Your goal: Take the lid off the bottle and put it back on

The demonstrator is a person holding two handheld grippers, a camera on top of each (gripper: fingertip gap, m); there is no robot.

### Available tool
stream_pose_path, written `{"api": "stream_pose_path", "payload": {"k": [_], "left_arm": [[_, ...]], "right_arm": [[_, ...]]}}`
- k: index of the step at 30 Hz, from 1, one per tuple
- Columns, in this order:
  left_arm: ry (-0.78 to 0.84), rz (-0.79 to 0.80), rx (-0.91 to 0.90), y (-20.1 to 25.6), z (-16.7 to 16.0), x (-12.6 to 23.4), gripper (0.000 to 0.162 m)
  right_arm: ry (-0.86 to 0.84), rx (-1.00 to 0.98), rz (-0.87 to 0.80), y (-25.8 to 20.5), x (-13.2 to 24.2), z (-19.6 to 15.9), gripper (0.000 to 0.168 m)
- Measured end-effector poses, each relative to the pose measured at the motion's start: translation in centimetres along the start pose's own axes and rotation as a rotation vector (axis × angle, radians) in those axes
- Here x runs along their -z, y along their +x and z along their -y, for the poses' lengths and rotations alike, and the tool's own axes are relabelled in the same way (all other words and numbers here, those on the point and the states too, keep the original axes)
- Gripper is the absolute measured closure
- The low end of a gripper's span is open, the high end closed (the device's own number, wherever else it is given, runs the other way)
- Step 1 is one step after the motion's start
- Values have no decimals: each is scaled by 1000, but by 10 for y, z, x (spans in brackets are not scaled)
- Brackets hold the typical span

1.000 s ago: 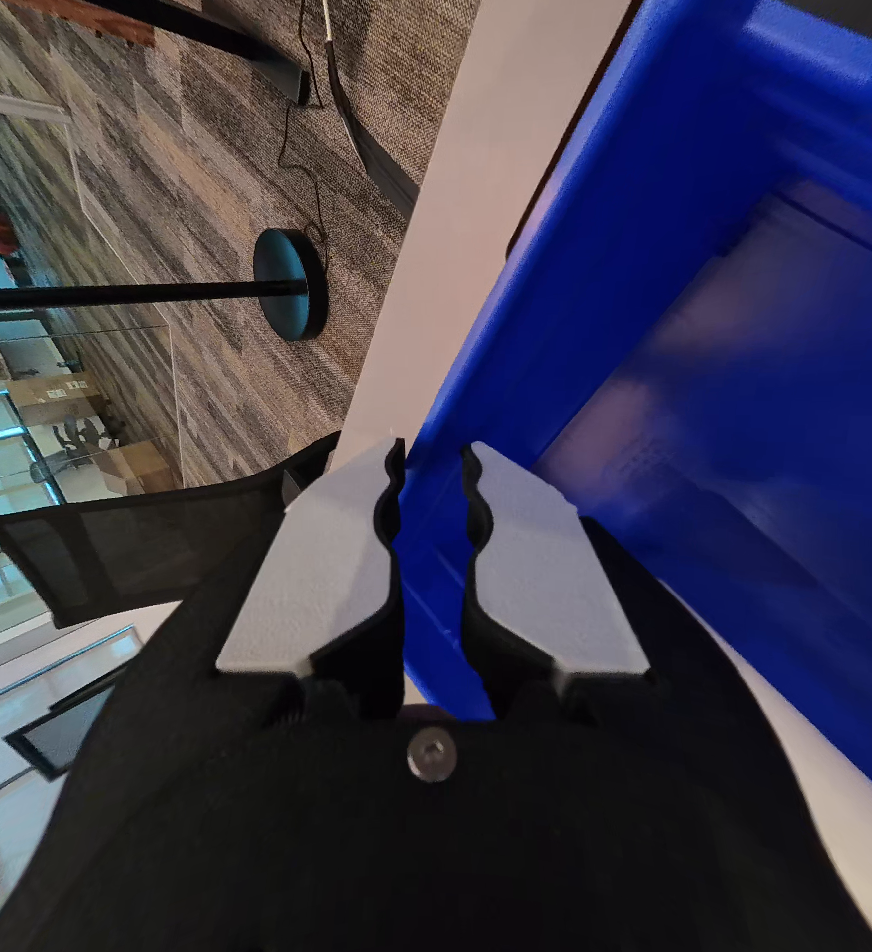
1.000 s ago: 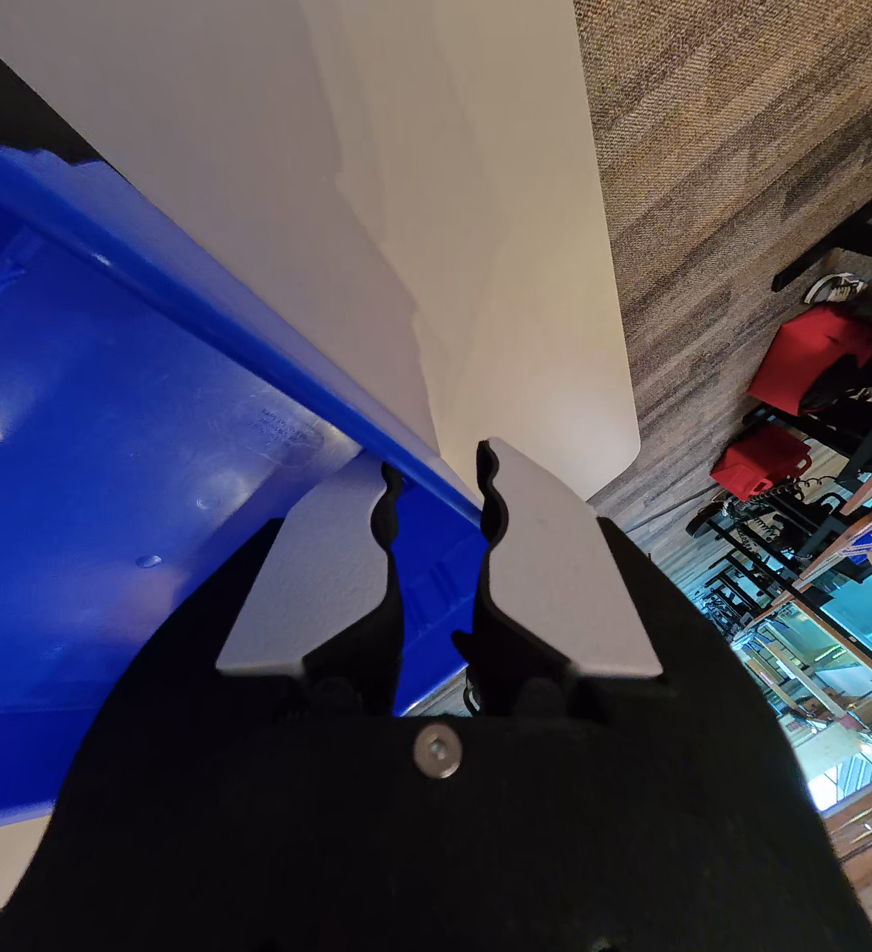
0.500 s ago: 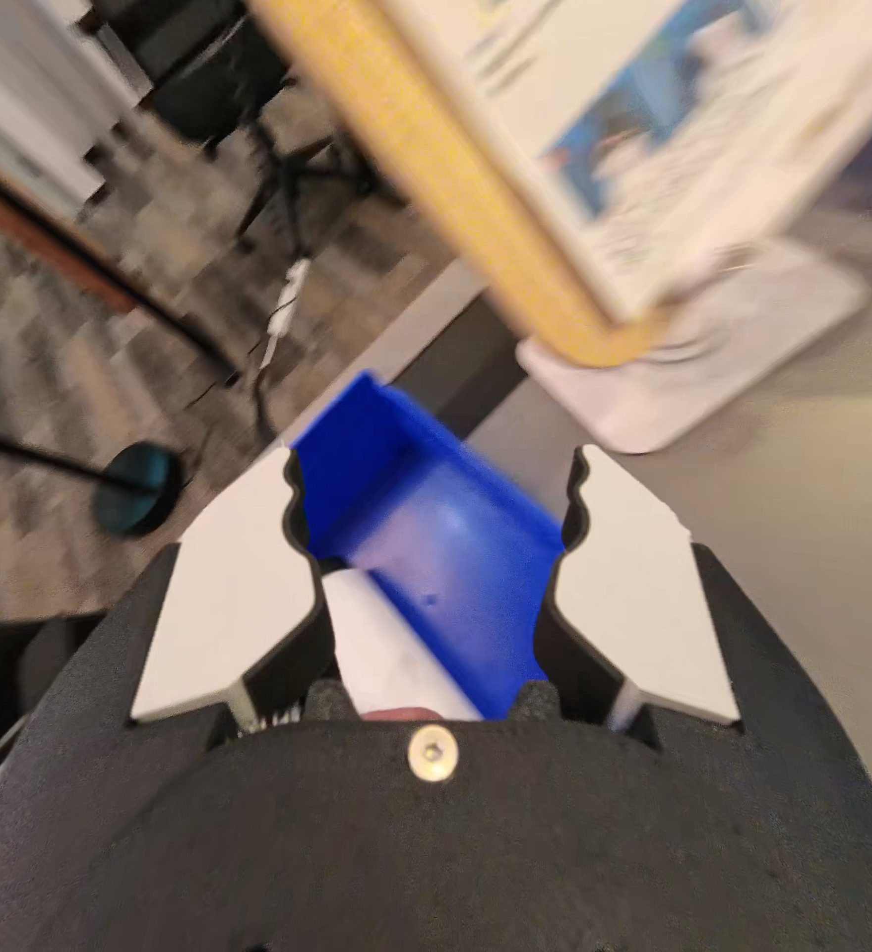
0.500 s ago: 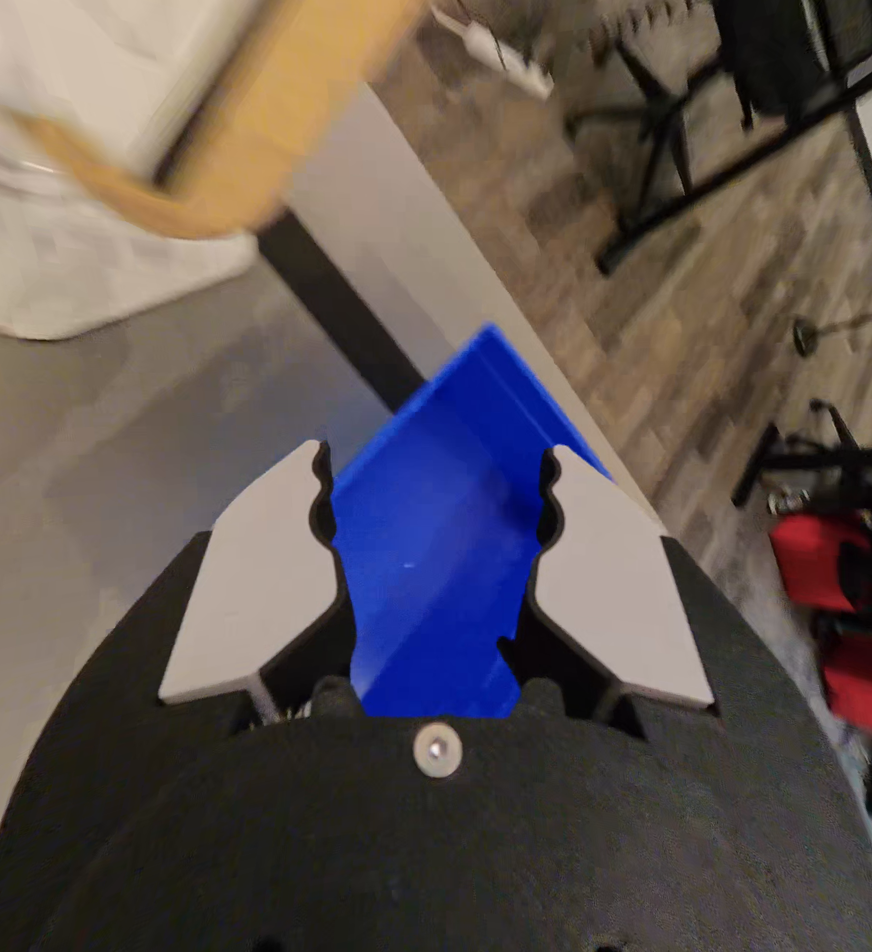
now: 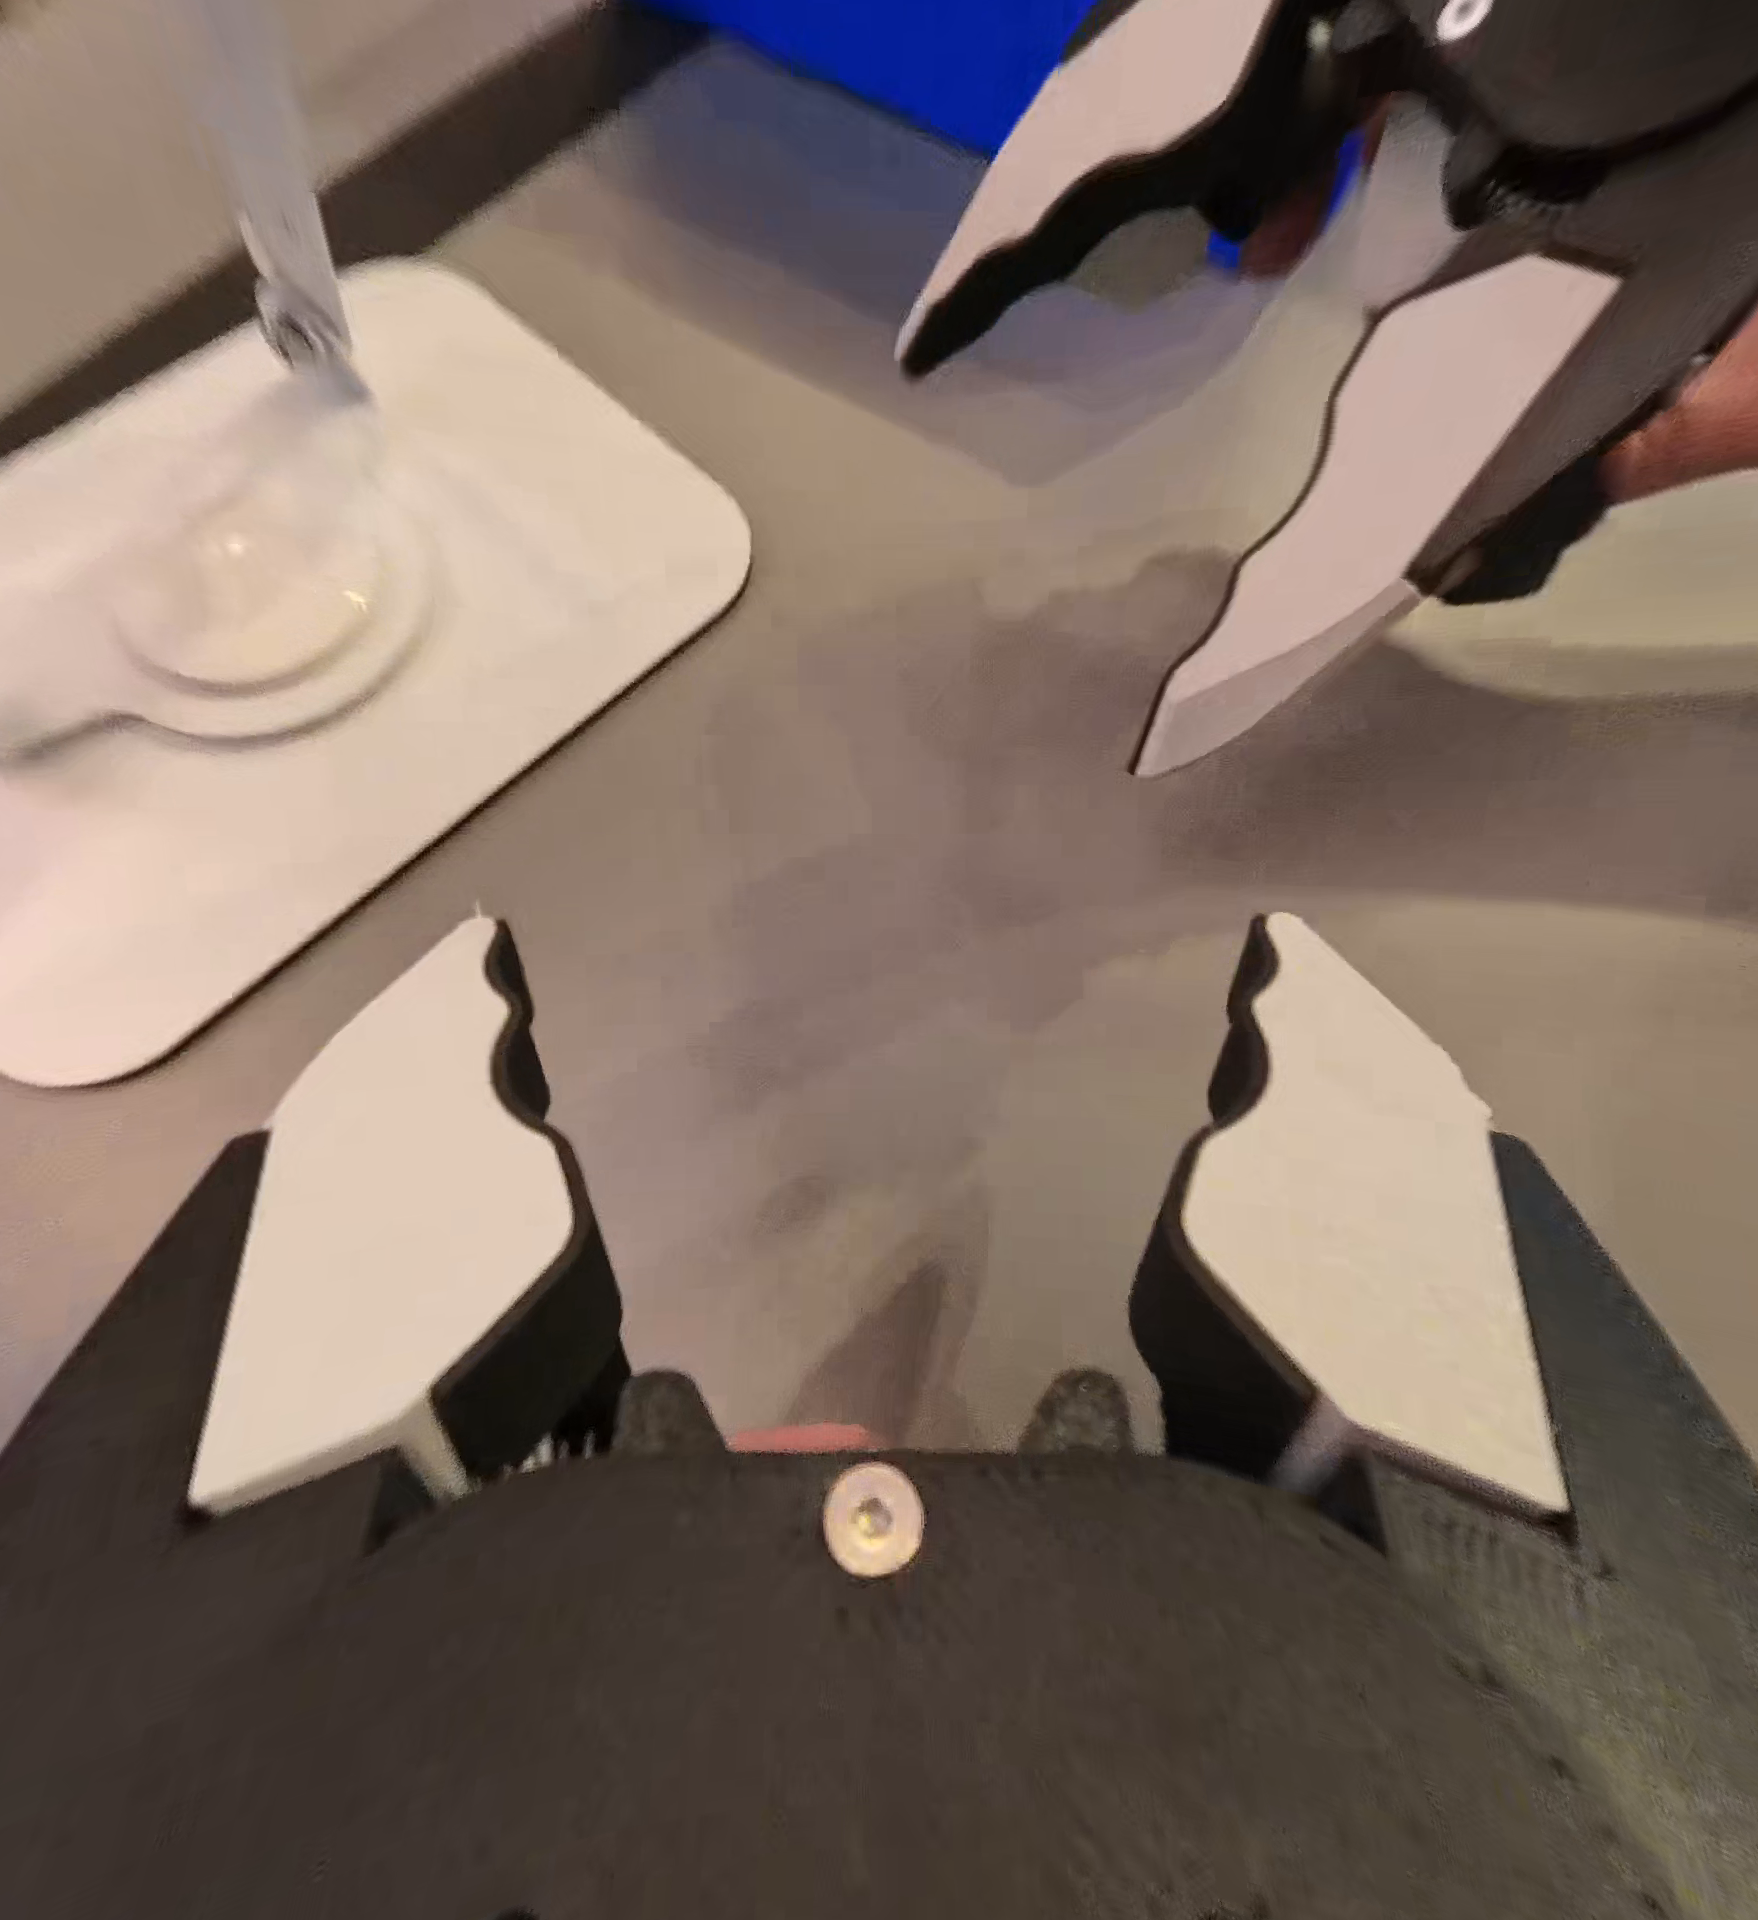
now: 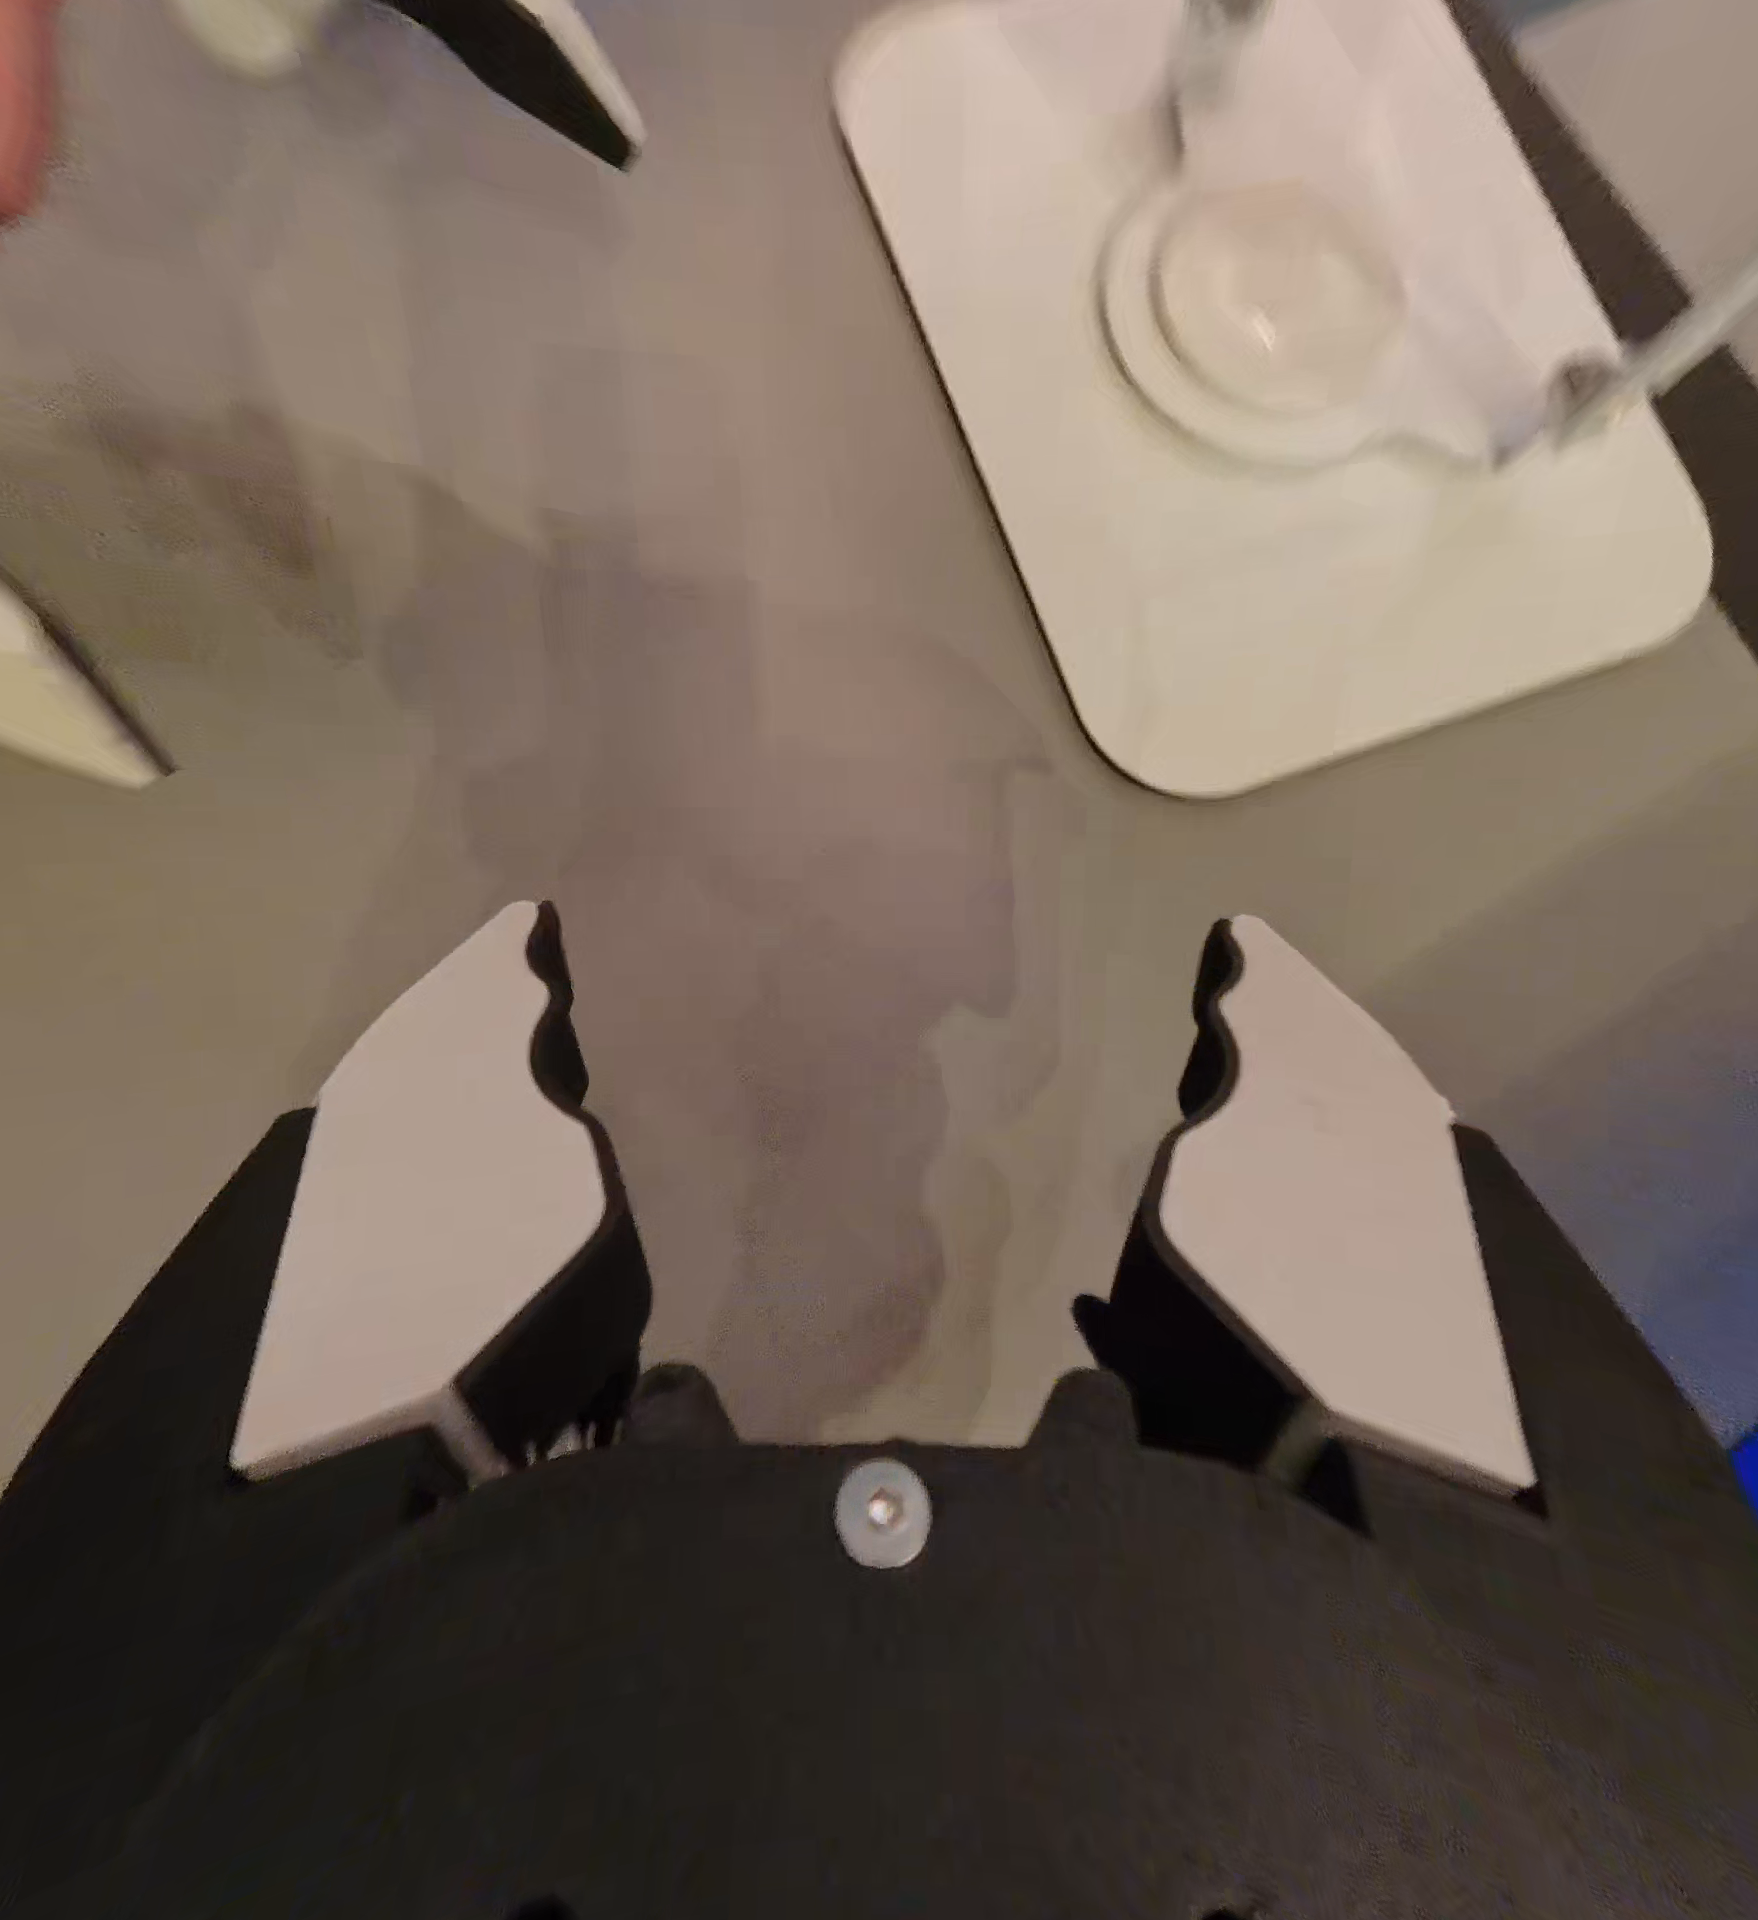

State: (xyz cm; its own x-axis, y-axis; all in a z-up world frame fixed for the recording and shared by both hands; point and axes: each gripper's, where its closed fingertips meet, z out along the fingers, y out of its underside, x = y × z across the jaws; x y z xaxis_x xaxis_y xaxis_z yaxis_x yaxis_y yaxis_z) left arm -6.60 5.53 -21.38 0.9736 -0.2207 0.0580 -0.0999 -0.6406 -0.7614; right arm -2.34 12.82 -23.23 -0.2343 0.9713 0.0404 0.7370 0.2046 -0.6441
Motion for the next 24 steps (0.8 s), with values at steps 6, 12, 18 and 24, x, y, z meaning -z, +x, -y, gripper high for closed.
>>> {"api": "stream_pose_path", "payload": {"k": [6,12,18,24], "left_arm": [[-105,57,27,-18,-29,-43,29],[-159,75,35,-22,-35,-51,30],[-174,88,5,-20,-36,-53,30],[-173,87,5,-20,-36,-54,30]], "right_arm": [[-32,-17,22,2,-36,-28,30],[0,-17,30,1,-38,-27,22],[-1,-10,38,0,-38,-27,21],[-1,-15,32,0,-39,-27,21]]}}
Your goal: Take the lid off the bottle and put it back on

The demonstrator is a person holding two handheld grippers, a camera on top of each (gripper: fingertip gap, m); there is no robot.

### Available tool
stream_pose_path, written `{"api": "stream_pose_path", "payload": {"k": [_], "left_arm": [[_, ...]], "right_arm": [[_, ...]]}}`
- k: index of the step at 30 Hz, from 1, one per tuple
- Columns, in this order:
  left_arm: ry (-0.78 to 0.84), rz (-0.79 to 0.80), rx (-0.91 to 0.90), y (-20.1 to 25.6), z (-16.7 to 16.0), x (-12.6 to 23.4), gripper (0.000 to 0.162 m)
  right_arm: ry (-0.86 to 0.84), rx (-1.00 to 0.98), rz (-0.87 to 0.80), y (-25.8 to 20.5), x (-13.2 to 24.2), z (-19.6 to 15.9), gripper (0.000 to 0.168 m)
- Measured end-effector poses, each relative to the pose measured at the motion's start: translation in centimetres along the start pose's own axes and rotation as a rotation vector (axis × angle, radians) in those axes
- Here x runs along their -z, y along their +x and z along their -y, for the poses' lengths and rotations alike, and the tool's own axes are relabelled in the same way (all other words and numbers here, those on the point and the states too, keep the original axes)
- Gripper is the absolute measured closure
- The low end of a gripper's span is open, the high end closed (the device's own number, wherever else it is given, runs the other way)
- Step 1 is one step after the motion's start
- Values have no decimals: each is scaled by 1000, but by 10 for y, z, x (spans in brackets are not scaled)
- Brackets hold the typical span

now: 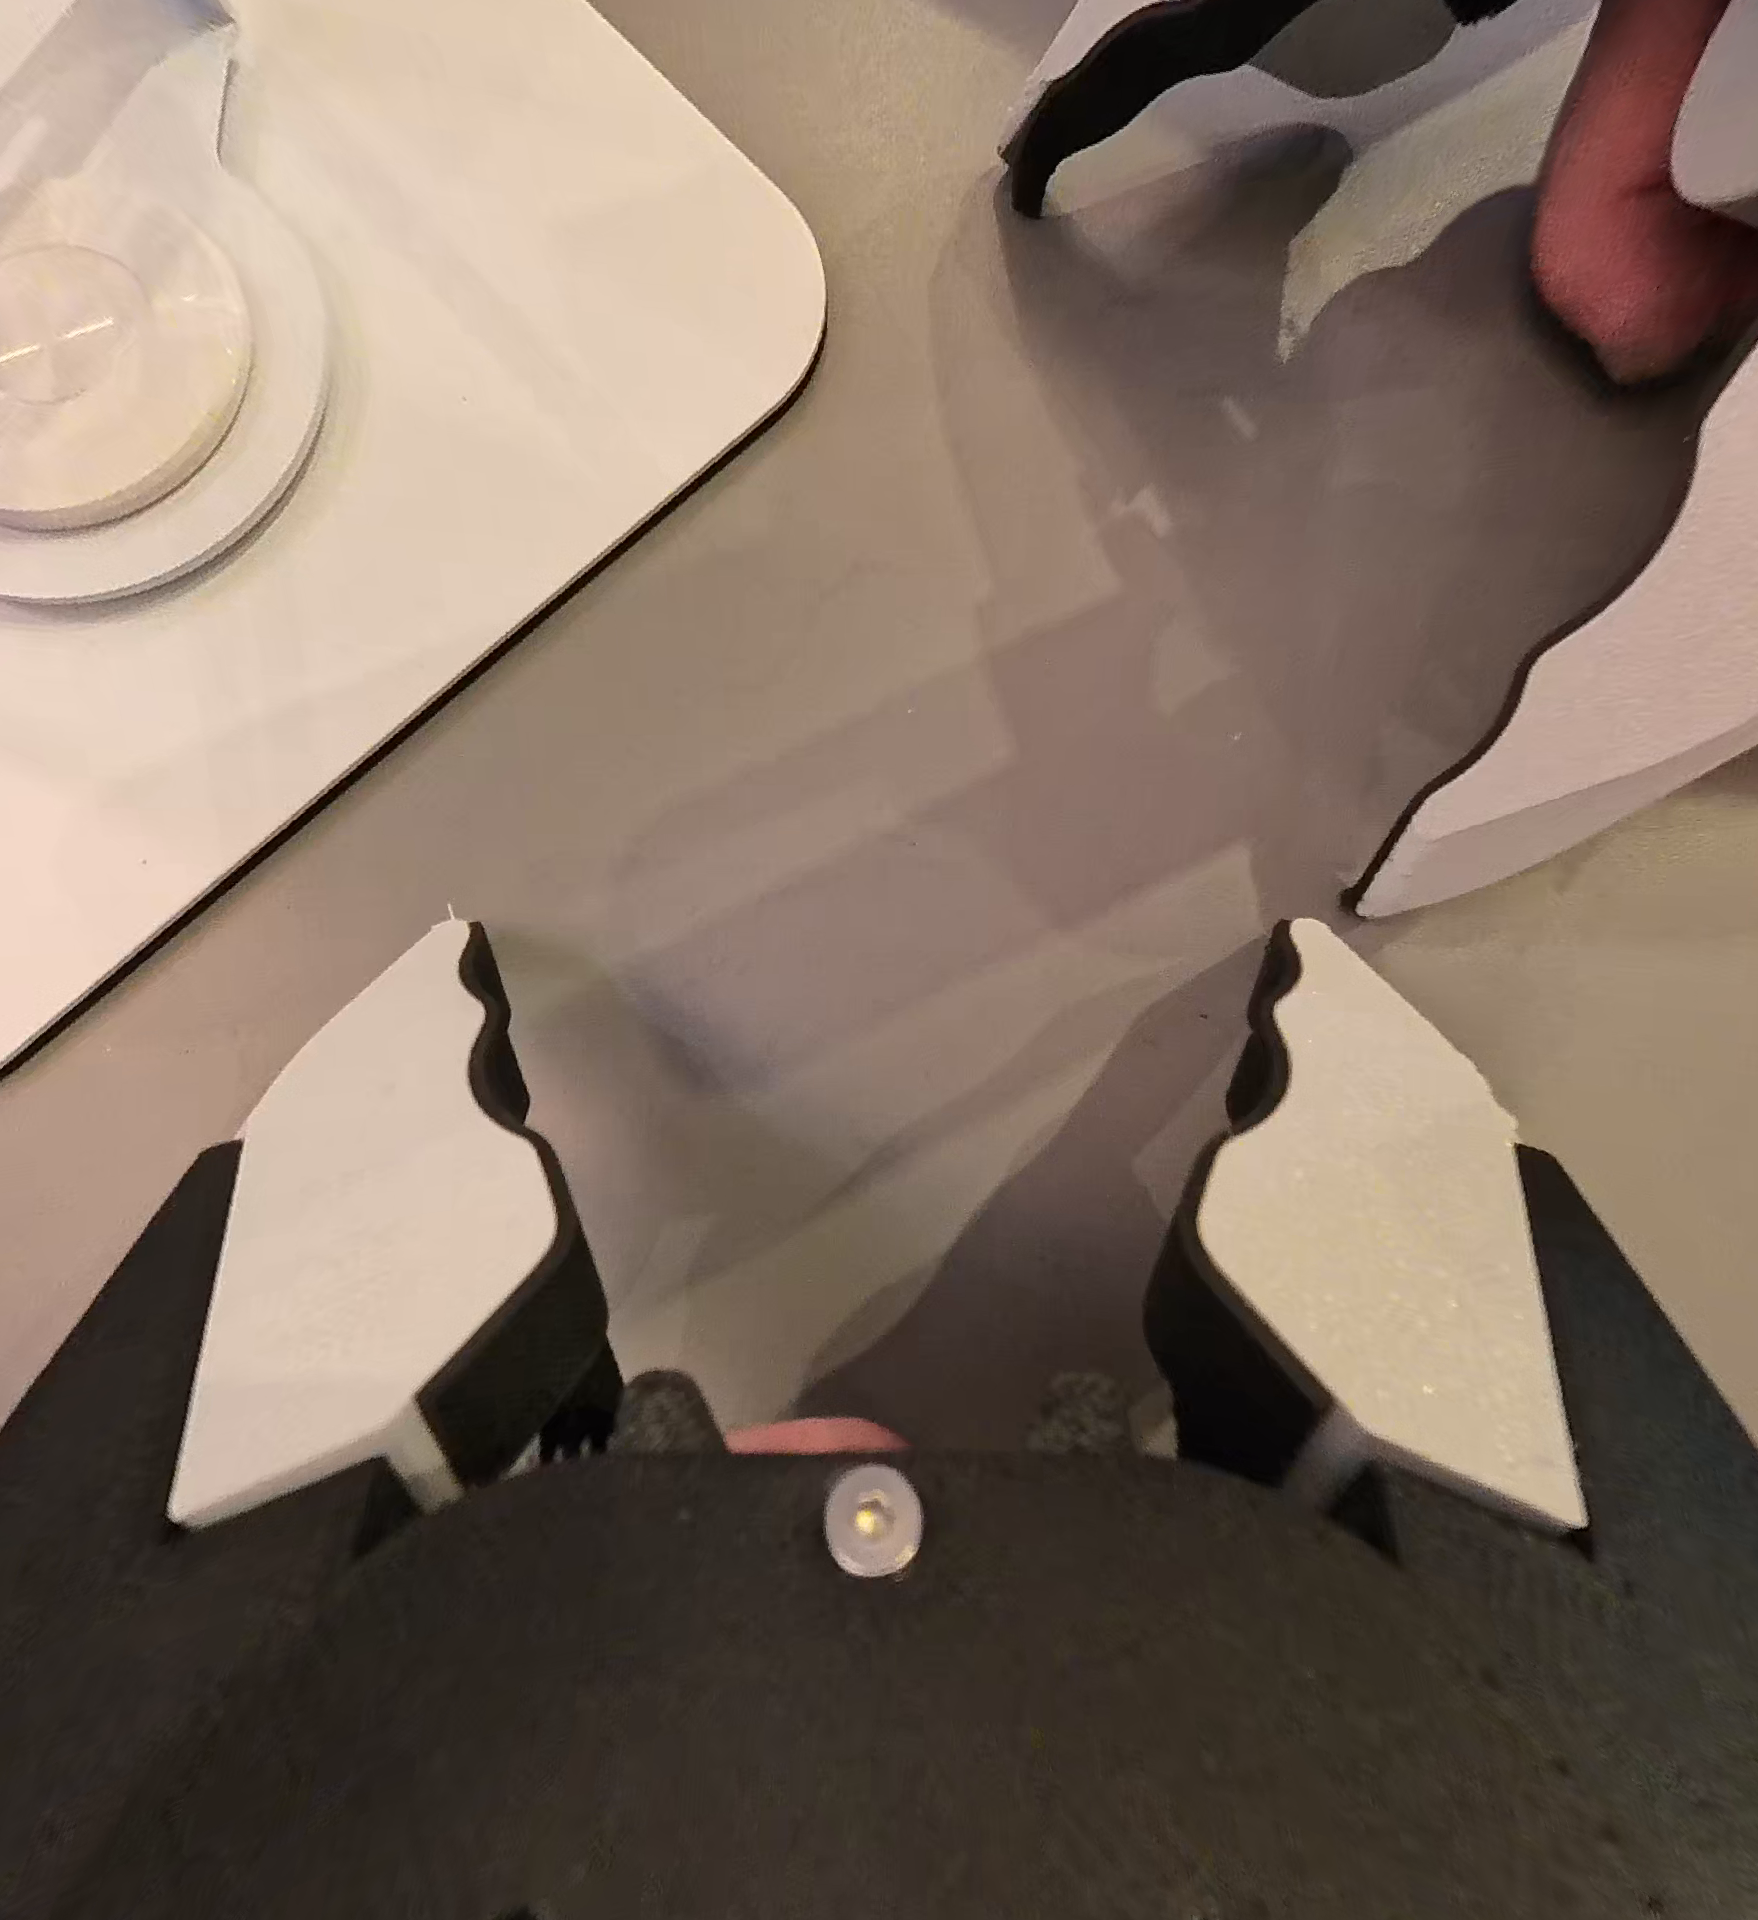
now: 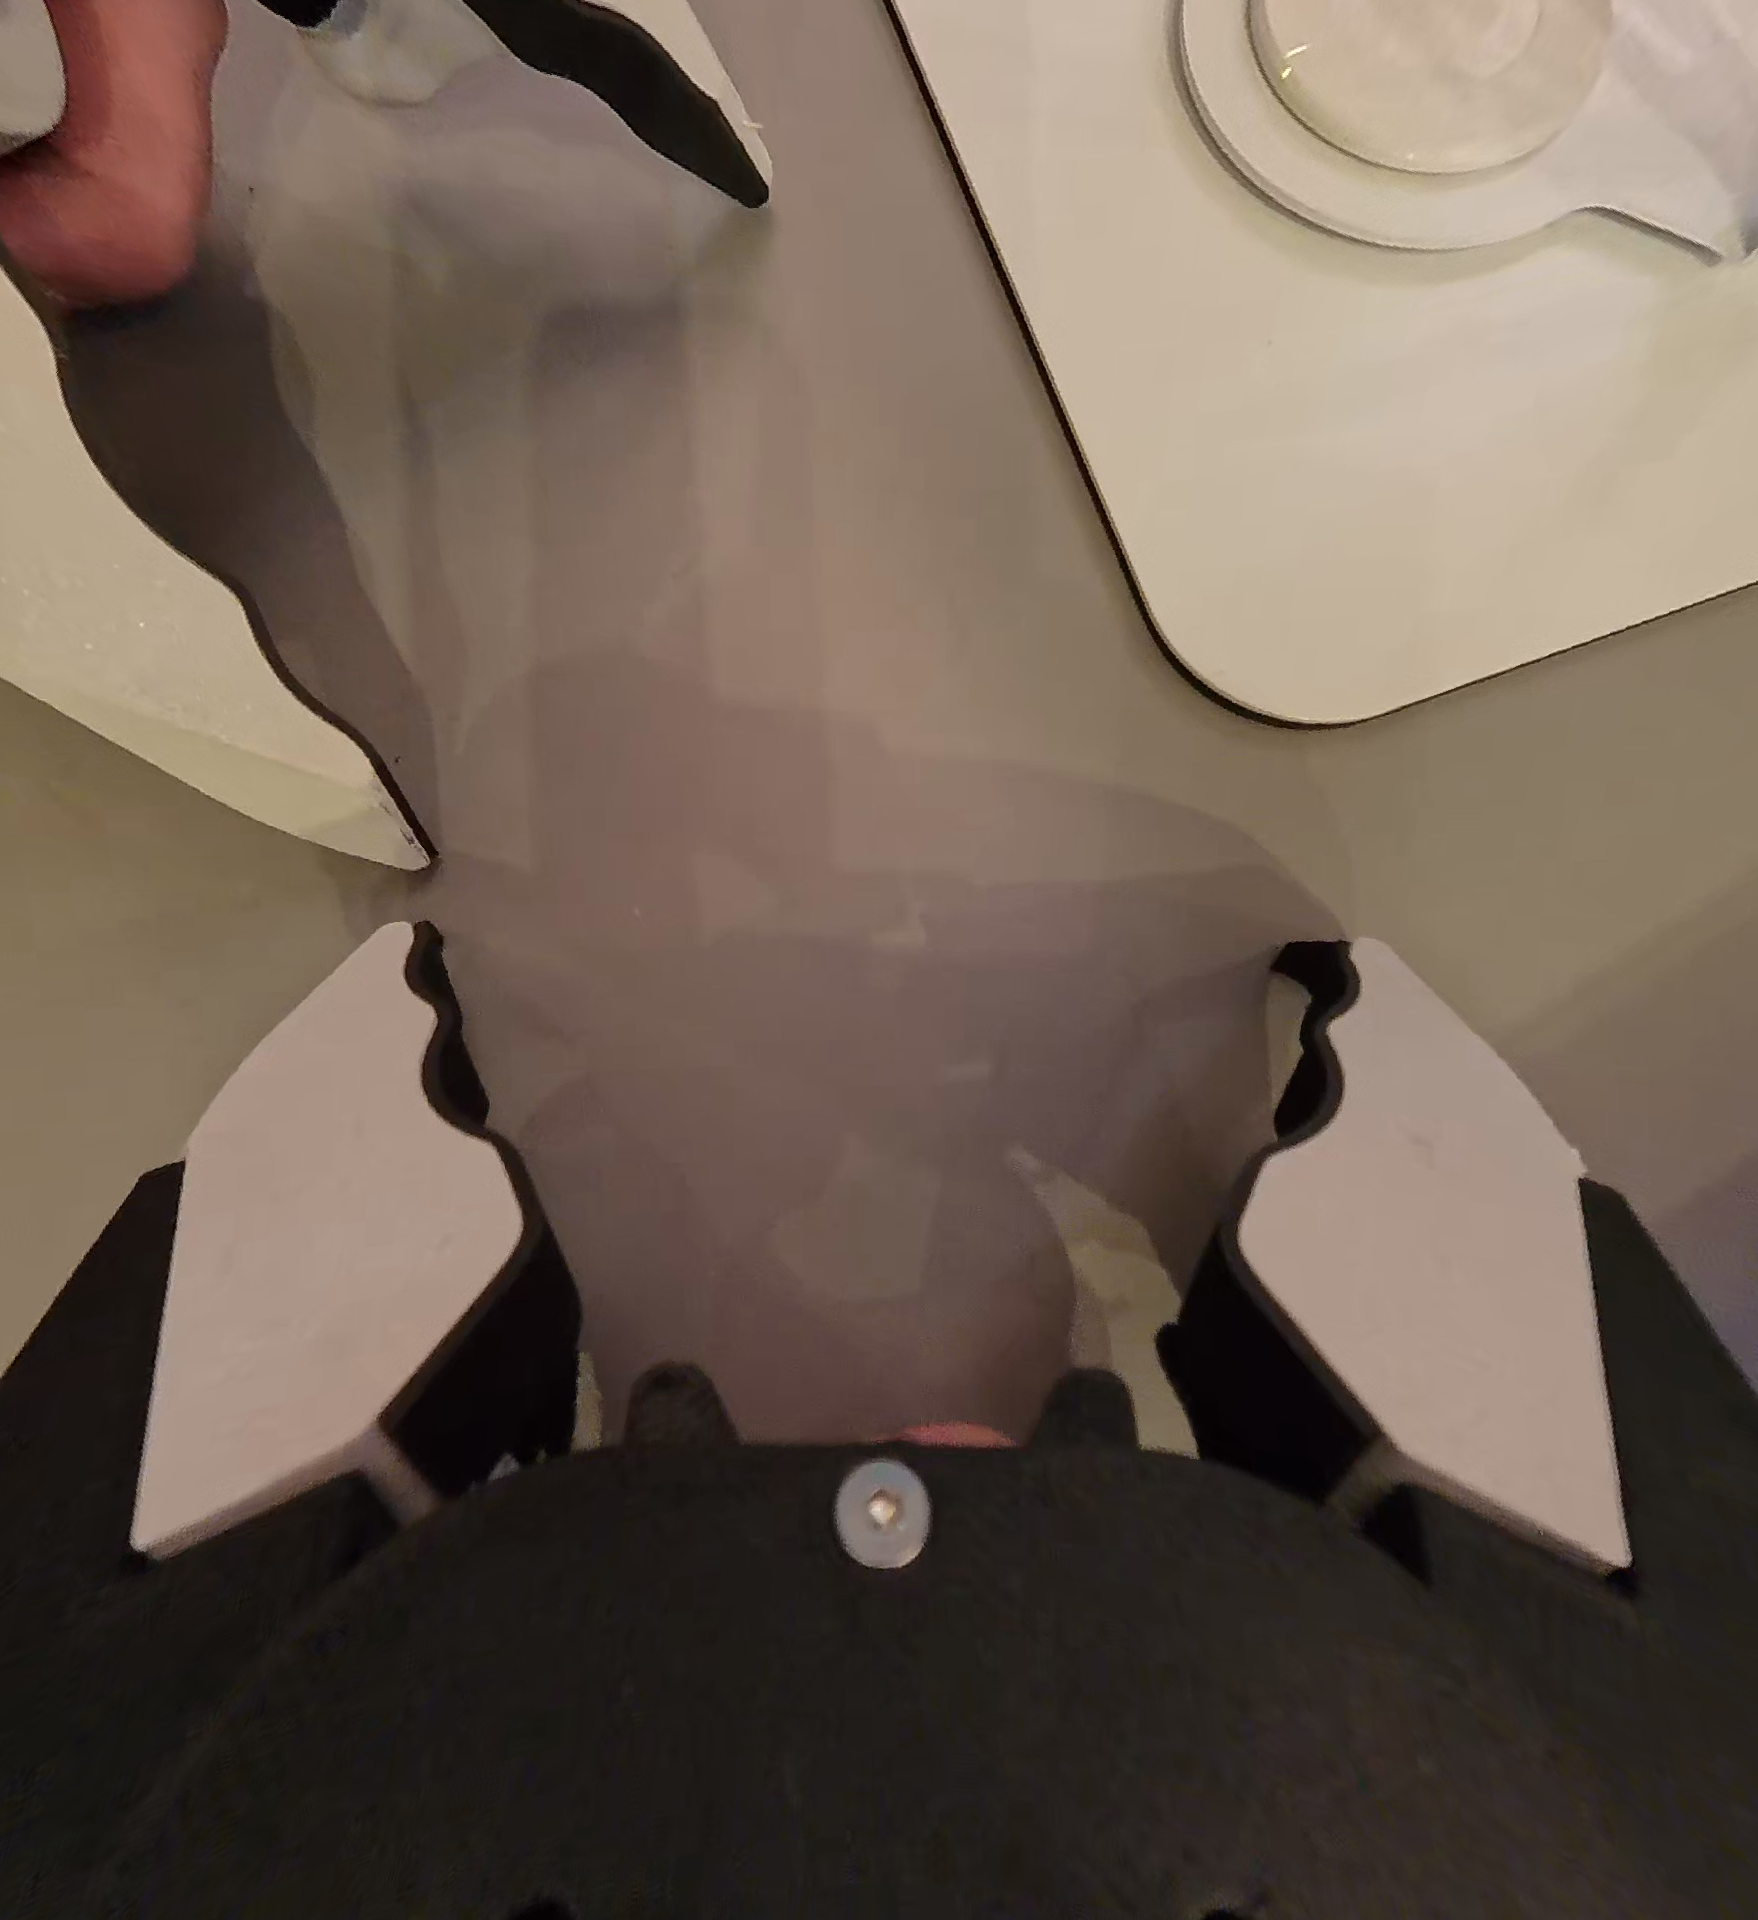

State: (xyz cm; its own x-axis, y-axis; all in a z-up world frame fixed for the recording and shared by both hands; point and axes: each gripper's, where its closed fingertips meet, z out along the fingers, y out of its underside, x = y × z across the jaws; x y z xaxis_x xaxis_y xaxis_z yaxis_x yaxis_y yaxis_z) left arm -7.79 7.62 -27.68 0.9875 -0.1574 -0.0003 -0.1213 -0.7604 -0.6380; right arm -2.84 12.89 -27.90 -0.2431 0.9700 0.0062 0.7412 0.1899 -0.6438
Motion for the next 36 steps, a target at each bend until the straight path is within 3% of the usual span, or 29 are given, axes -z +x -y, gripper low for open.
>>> {"api": "stream_pose_path", "payload": {"k": [11,15,22,26,29,32,36], "left_arm": [[0,1,0,0,1,-1,30],[0,1,0,0,1,-1,30],[0,-2,-2,0,0,-1,30],[-20,-46,-9,-1,-4,10,47],[21,-80,18,-12,0,49,56],[92,-54,36,-36,4,116,62],[153,230,101,-116,1,207,67]], "right_arm": [[2,3,2,-3,-3,3,21],[25,5,1,-1,0,5,38],[27,12,5,-1,0,5,39],[28,14,8,0,0,5,40],[28,14,8,0,0,5,40],[28,14,8,0,0,5,40],[28,14,8,0,0,5,40]]}}
